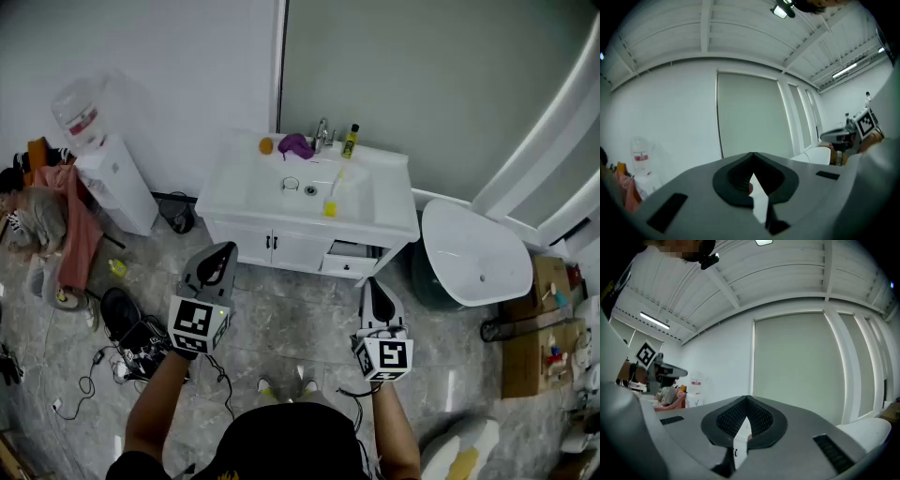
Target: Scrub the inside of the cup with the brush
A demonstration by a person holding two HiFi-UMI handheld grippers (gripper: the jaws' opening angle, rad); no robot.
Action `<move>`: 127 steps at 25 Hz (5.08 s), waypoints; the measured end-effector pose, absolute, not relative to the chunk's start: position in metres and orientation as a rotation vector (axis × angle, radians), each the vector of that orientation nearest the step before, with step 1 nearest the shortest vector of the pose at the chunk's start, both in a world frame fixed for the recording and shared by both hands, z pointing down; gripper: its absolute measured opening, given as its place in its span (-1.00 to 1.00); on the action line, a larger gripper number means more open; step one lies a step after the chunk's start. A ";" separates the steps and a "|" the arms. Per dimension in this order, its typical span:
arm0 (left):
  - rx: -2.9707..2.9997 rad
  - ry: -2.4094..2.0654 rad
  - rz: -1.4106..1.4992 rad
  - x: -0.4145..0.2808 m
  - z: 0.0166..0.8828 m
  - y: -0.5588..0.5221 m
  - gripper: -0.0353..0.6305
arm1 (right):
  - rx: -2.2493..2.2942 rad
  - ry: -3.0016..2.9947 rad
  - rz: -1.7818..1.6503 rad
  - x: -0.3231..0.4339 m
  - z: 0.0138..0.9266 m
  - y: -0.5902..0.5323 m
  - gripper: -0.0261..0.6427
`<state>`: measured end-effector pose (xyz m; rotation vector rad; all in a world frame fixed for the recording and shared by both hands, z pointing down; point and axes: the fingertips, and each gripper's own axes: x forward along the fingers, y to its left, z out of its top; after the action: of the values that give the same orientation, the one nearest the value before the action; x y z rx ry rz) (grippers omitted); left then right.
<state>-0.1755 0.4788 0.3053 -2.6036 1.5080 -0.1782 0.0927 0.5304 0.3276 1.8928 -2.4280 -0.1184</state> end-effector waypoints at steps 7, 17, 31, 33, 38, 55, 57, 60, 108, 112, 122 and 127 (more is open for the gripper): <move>-2.825 1.725 -0.336 -0.180 0.424 0.545 -0.84 | 1.875 -2.334 -0.032 0.074 0.347 0.551 -0.84; -2.781 1.564 -0.217 -0.166 0.406 0.500 -0.84 | 1.896 -2.359 0.156 0.095 0.401 0.529 -0.84; -2.738 1.532 -0.357 -0.052 0.394 0.432 -0.84 | 1.773 -2.465 0.260 0.183 0.429 0.453 -0.84; -2.746 1.527 -0.357 -0.040 0.390 0.423 -0.84 | 1.778 -2.481 0.303 0.188 0.433 0.442 -0.84; -2.797 1.546 -0.341 -0.024 0.400 0.395 -0.84 | 1.763 -2.515 0.327 0.190 0.433 0.416 -0.84; -2.843 1.648 -0.116 -0.086 0.457 0.106 -0.84 | 1.746 -2.309 0.264 0.137 0.468 0.149 -0.84; -2.889 1.602 -0.135 -0.091 0.466 0.065 -0.84 | 1.770 -2.271 0.297 0.130 0.473 0.113 -0.84; -2.941 1.529 -0.206 -0.096 0.483 0.020 -0.84 | 1.771 -2.236 0.314 0.120 0.478 0.074 -0.84; -3.140 1.400 -1.123 -0.032 0.855 -0.115 0.35 | 1.736 -1.925 0.888 0.223 0.748 -0.199 -0.17; -3.135 1.409 -1.126 -0.028 0.867 -0.124 0.36 | 1.720 -1.887 0.940 0.225 0.774 -0.204 -0.18; -3.106 1.386 -1.210 -0.016 0.899 -0.134 0.35 | 1.651 -1.845 1.009 0.222 0.815 -0.217 -0.23; -3.071 1.433 -1.220 -0.015 0.905 -0.139 0.35 | 1.630 -1.830 0.996 0.222 0.821 -0.217 -0.36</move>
<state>-0.0148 -0.1386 0.9051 -3.0711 1.4333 -1.2202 0.2224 -0.2169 0.8207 1.6295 -1.8305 0.9965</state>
